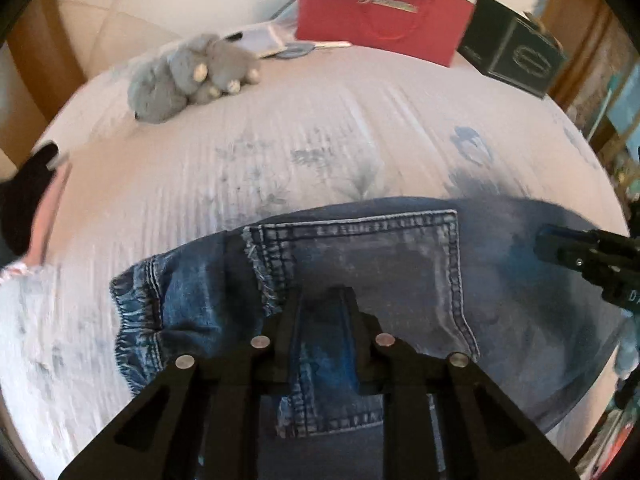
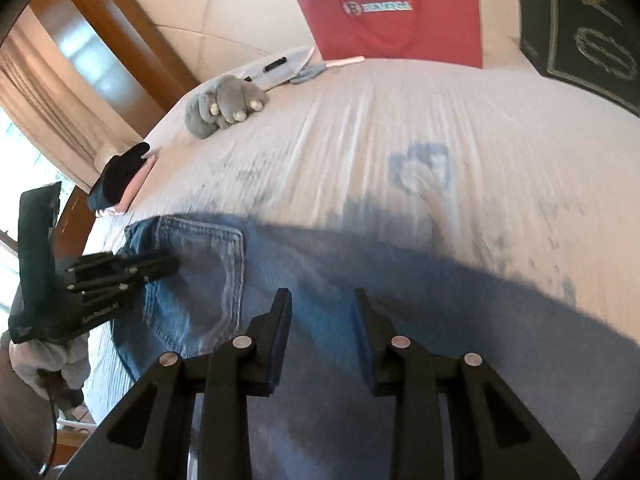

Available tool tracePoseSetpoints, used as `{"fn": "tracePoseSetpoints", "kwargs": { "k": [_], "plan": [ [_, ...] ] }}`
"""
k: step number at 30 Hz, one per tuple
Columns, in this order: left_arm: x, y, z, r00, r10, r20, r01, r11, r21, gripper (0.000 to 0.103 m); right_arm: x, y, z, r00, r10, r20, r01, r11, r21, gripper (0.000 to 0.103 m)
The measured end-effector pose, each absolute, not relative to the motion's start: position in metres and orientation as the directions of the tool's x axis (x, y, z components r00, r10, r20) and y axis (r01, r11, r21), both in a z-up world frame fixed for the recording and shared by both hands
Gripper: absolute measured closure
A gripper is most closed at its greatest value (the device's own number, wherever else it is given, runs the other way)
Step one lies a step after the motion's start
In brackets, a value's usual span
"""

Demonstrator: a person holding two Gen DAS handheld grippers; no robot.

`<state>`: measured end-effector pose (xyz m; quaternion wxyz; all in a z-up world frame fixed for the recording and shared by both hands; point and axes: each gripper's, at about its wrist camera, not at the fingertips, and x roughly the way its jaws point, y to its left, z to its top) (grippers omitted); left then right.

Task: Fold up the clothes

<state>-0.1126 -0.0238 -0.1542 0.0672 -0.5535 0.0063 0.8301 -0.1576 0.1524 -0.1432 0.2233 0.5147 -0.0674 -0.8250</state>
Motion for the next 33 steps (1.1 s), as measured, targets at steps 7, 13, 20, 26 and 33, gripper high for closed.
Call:
{"fn": "tracePoseSetpoints", "kwargs": {
  "k": [7, 13, 20, 26, 33],
  "plan": [
    [-0.124, -0.009, -0.171, -0.38, 0.03, -0.925, -0.13, -0.991, 0.021, 0.085, -0.185, 0.142, -0.17, -0.341, -0.384, -0.858, 0.221, -0.92, 0.324, 0.079],
    [-0.108, -0.019, -0.155, -0.368, 0.051, -0.929, -0.133, -0.991, -0.001, 0.085, -0.17, 0.143, -0.155, -0.331, -0.401, -0.854, 0.232, -0.912, 0.338, 0.078],
    [-0.068, -0.029, -0.16, -0.341, 0.038, -0.939, -0.157, -0.987, 0.017, 0.085, -0.117, 0.125, -0.149, -0.26, -0.444, -0.857, 0.341, -0.873, 0.349, 0.078],
    [-0.07, -0.051, -0.175, -0.322, 0.093, -0.942, -0.122, -0.991, -0.057, 0.076, -0.081, 0.159, -0.168, -0.223, -0.372, -0.901, 0.321, -0.901, 0.292, 0.084],
    [-0.068, -0.048, -0.176, -0.346, 0.075, -0.935, -0.132, -0.991, -0.031, 0.075, -0.051, 0.289, -0.176, -0.284, -0.407, -0.868, 0.04, -0.909, 0.414, 0.103]
  ]
}}
